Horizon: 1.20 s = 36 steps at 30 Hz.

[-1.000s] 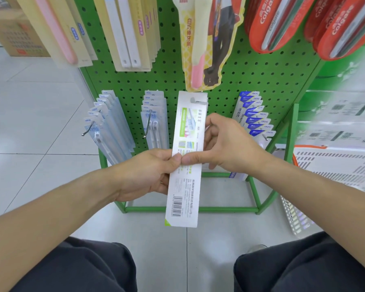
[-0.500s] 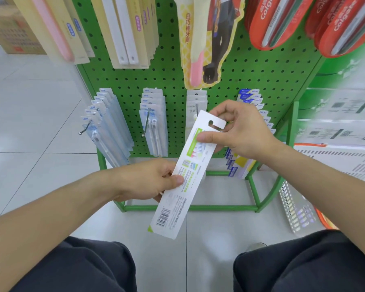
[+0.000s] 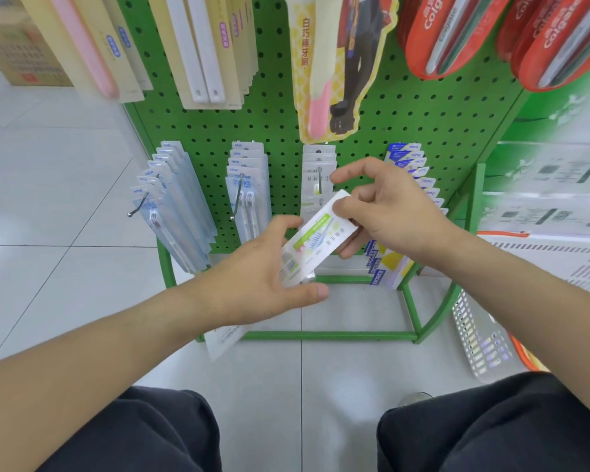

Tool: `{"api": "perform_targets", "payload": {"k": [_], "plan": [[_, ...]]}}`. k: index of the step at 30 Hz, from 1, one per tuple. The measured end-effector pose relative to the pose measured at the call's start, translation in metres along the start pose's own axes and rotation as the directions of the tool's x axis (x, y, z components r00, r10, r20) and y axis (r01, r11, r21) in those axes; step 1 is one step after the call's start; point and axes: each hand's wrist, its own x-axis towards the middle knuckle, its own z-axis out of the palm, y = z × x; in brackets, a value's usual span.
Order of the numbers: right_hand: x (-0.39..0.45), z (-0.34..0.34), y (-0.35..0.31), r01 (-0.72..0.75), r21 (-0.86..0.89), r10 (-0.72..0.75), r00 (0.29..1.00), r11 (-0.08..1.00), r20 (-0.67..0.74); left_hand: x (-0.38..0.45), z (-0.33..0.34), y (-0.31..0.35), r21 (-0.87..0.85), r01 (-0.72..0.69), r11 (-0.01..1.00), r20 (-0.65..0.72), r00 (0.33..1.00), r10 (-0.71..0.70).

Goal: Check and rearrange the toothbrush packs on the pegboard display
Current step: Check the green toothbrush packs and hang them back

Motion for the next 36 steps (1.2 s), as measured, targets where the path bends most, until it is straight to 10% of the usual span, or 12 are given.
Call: {"api": "perform_targets", "payload": {"k": [9, 20, 36], "plan": [[-0.008, -0.011, 0.0, -0.062, -0.22, 0.145, 0.911, 0.974, 0.387, 0.006, 0.002, -0.009, 0.193, -0.03, 0.981, 0.204, 0.979, -0.01], [0.003, -0.011, 0.007, 0.067, -0.652, 0.041, 0.988, 0.755, 0.149, 0.022, 0.002, -0.017, -0.219, 0.084, 0.972, 0.054, 0.996, -0.074], [0.019, -0.001, 0.031, -0.024, -0.384, 0.018, 1.0, 0.923, -0.018, 0.049, 0.021, -0.035, -0.148, 0.134, 0.98, -0.045, 0.989, -0.142]]}}
